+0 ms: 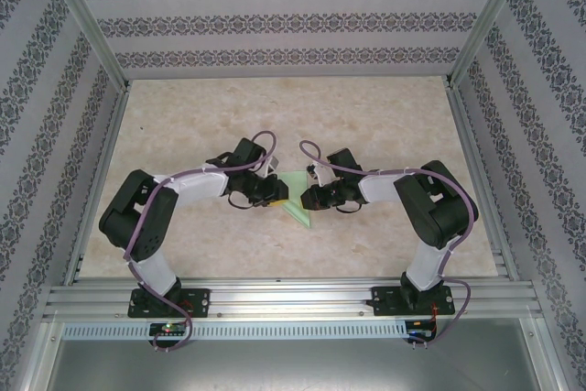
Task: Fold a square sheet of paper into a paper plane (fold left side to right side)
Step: Third fold the triangle at the center of the table.
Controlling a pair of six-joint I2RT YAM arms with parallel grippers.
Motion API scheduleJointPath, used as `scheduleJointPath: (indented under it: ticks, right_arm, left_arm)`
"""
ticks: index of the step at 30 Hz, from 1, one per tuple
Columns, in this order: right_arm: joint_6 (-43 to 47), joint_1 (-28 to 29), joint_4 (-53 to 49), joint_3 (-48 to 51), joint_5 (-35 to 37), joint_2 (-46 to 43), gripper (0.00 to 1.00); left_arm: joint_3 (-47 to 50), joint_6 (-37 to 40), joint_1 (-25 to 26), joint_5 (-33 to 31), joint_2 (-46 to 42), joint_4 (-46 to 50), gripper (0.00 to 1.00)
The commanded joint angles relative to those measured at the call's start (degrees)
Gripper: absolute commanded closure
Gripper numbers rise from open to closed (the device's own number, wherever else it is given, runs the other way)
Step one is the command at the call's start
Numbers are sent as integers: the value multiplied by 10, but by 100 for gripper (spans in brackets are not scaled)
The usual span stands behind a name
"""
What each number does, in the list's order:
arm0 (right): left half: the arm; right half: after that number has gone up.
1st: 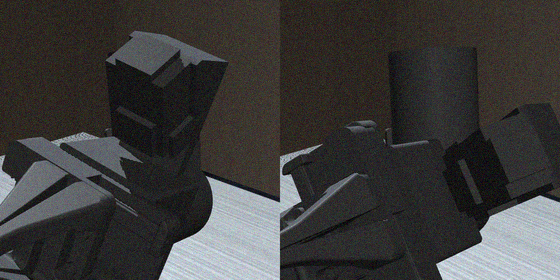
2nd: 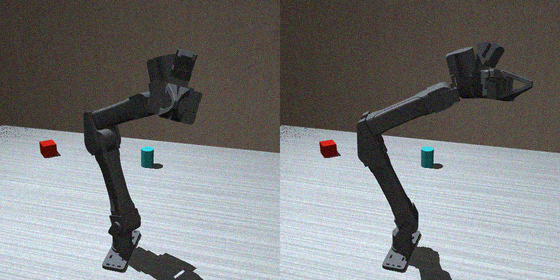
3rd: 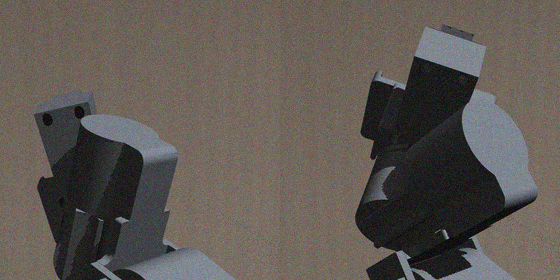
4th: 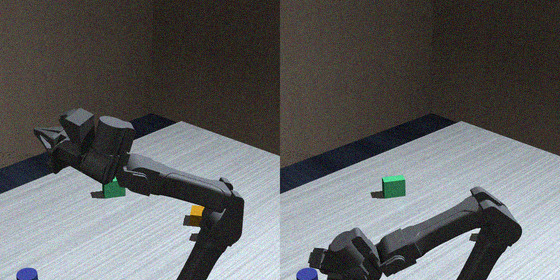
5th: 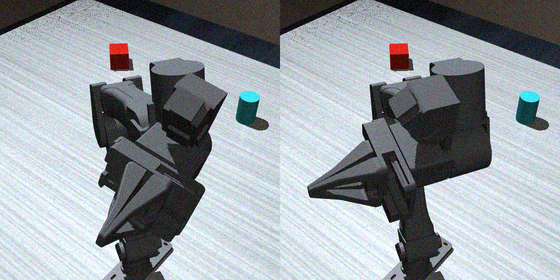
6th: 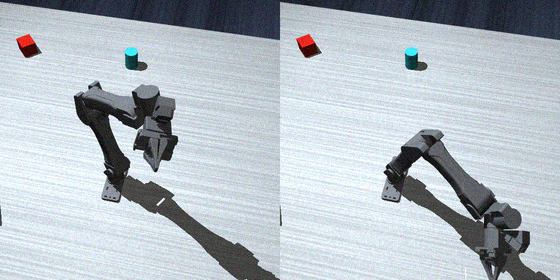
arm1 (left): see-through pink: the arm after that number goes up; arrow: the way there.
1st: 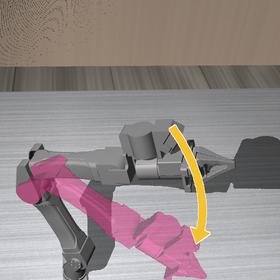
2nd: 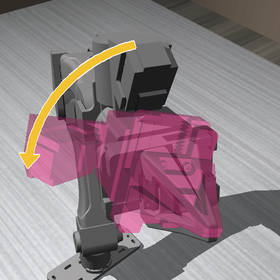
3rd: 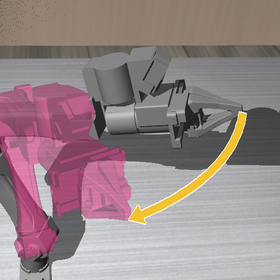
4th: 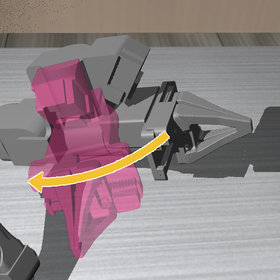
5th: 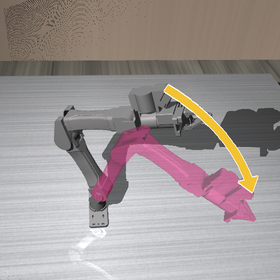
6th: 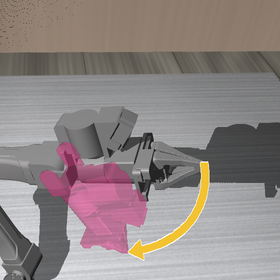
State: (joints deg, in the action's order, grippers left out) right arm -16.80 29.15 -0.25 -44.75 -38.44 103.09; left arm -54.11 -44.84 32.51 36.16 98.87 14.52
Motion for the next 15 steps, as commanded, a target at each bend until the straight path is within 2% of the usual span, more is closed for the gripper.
scheduleJointPath:
  ticks: [1,7,15]
  right_arm:
    - [16,18,-12,1,22,33,90]
    - [19,19,-17,0,23,33,90]
    - [20,20,-20,-3,25,35,90]
  left_arm:
    - [8,-31,16,-1,-9,-61,78]
    - [6,-43,35,-12,18,-82,78]
    - [7,-31,40,-36,42,-64,78]
